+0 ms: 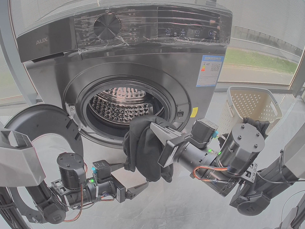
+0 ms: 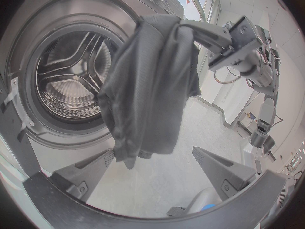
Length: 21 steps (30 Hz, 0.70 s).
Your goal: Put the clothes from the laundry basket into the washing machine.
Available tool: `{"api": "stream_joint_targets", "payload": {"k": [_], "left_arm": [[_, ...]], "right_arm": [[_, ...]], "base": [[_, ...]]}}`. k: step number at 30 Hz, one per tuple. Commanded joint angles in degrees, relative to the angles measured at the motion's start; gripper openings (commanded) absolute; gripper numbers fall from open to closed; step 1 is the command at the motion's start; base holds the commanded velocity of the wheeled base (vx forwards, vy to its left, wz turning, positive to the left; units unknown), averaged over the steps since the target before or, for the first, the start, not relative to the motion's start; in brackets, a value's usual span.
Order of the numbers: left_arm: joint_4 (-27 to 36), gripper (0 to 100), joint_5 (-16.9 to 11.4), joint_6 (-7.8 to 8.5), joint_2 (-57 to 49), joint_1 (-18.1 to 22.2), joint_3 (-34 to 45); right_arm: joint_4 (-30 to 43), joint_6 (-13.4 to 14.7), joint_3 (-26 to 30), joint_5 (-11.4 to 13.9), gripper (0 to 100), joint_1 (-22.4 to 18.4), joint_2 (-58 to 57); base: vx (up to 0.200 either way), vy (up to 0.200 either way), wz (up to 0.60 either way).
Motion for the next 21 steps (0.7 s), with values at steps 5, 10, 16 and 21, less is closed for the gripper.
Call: {"api": "stream_joint_targets", "payload": {"k": [5, 10, 16, 21], "left_arm": [[-2.3, 100, -0.1, -1.18, 4.1, -3.6, 1.7], [-4.1, 100, -0.1, -1.45, 7.7, -3.9, 1.3], [-7.3, 100, 0.0, -3.65, 11.3, -4.7, 0.4], [-7.3, 100, 0.6, -3.82, 12.3, -5.0, 0.2]], "right_arm": [[0.0, 0.0, -4.3, -0.5, 0, -0.8, 2.4], [0.0, 0.0, -5.2, -0.5, 0, -0.9, 2.5], [-0.1, 0.0, -5.9, -0.5, 0, -1.3, 2.7], [-0.1, 0.0, -7.3, -0.6, 0, -1.8, 2.9]], "base": [[0.0, 0.0, 0.0], [0.0, 0.0, 0.0], [0.0, 0.0, 0.0], [0.0, 0.0, 0.0]]}}
